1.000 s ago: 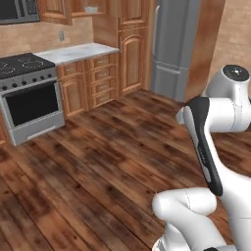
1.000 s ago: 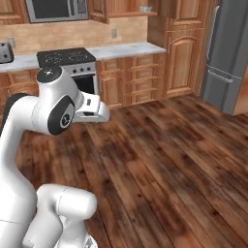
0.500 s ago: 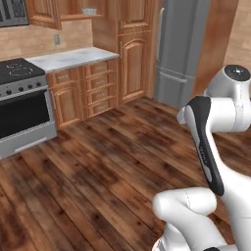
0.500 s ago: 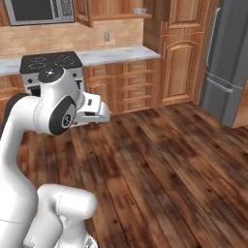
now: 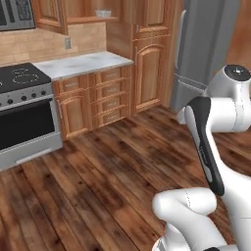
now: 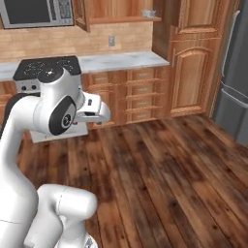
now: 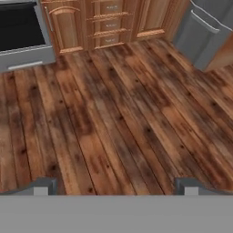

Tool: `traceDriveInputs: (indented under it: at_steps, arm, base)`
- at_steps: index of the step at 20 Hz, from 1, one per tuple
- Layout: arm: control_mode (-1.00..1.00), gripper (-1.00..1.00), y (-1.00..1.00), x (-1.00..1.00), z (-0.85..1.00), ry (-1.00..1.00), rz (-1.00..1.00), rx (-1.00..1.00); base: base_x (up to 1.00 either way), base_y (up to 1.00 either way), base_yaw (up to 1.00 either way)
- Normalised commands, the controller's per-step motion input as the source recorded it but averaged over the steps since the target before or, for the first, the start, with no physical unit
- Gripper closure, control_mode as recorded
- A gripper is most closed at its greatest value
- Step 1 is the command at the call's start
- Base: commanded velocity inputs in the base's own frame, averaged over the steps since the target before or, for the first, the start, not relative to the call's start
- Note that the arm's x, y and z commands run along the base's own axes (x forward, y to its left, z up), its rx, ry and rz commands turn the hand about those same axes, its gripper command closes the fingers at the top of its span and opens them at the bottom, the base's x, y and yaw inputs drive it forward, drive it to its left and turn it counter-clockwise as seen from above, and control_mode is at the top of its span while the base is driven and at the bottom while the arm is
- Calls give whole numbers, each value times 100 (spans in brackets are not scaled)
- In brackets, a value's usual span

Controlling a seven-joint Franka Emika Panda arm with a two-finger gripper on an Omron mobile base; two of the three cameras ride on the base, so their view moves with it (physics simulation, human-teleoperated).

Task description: Retrieve the tupperware and aluminum foil from the cabinet and place them on the dining counter near the plate with hot dog and eggplant to prepare for storing leftovers.

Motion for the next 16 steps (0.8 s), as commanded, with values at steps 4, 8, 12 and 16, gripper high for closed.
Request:
traceDriveInputs:
  at_steps: [4,8,12,16]
  arm:
    - [100,-100,0,0,0,0,0,0]
    - [100,-100,0,0,0,0,0,0]
    - [100,-100,0,0,0,0,0,0]
    - [100,-100,0,0,0,0,0,0]
  base:
    - [100,-39,20]
    - [100,-38,20]
    - [100,-36,21]
    - [100,-23,20]
